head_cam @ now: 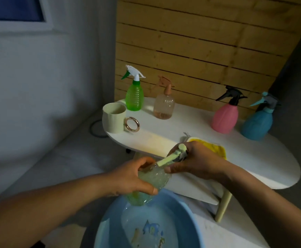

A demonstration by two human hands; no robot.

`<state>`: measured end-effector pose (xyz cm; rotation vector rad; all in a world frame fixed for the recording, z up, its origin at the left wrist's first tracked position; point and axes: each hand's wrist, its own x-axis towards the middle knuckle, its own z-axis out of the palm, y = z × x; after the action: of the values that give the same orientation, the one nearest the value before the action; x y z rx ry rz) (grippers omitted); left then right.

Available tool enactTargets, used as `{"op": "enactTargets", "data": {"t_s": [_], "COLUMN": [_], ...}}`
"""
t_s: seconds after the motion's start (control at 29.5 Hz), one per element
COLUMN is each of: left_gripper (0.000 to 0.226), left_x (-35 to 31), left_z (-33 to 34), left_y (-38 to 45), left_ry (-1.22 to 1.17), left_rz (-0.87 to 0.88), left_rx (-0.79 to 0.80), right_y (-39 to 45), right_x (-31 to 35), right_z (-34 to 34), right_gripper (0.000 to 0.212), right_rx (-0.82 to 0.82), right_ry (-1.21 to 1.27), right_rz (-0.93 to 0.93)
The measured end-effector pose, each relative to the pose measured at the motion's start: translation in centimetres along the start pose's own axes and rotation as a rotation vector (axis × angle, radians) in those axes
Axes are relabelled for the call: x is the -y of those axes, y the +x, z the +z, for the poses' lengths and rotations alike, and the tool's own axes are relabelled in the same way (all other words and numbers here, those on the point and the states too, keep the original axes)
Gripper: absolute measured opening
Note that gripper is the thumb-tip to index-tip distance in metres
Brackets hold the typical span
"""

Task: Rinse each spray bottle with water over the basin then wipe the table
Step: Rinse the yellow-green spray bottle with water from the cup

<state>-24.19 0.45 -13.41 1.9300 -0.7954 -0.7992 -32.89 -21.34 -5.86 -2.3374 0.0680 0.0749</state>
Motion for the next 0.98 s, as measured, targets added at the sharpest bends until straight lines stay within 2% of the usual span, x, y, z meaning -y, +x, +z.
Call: {"op": "enactTargets", "data": {"t_s": [0.1, 0.24, 0.37, 0.47, 0.64, 0.78, 0.92, 0.98], "left_gripper": [0.075, 0.081, 0.079, 0.078, 0.067, 0.066, 0.069, 0.072], "left_x": [0.0, 0.9, 2.1, 3.0, 4.6, 4.9, 5.2, 5.3], "left_z": [-1.3, -2.9, -3.4, -3.8, -3.2, -2.7, -2.2, -2.2], "left_y": [0.3, 0.7, 0.4, 0.6, 1.2, 1.7, 1.9, 1.8], "left_ry": [-0.003, -0.058, -0.165, -0.181, -0.143, -0.11, -0.1, -0.088], "left_rz": [-0.003, -0.036, -0.098, -0.096, -0.137, -0.151, -0.144, -0.137], "left_rx": [0.084, 0.193, 0.258, 0.226, 0.104, 0.024, 0.012, 0.007], "right_y": [0.0, 0.2, 0.1, 0.5, 1.7, 2.4, 2.9, 3.4], "right_x": [-0.5, -1.4, -1.7, -2.6, -5.3, -6.9, -8.1, -8.9], "right_z": [-0.4, -1.0, -3.1, -5.4, -6.6, -5.2, -4.5, -4.1], "right_gripper": [0.03, 0.034, 0.043, 0.052, 0.042, 0.04, 0.041, 0.048], "right_rx": [0.033, 0.084, -0.005, -0.096, -0.361, -0.414, -0.453, -0.5], "right_ry": [0.039, 0.148, 0.28, 0.336, 0.38, 0.344, 0.235, 0.087], "right_rz": [-0.052, -0.023, 0.039, 0.201, 0.448, 0.597, 0.63, 0.635]}}
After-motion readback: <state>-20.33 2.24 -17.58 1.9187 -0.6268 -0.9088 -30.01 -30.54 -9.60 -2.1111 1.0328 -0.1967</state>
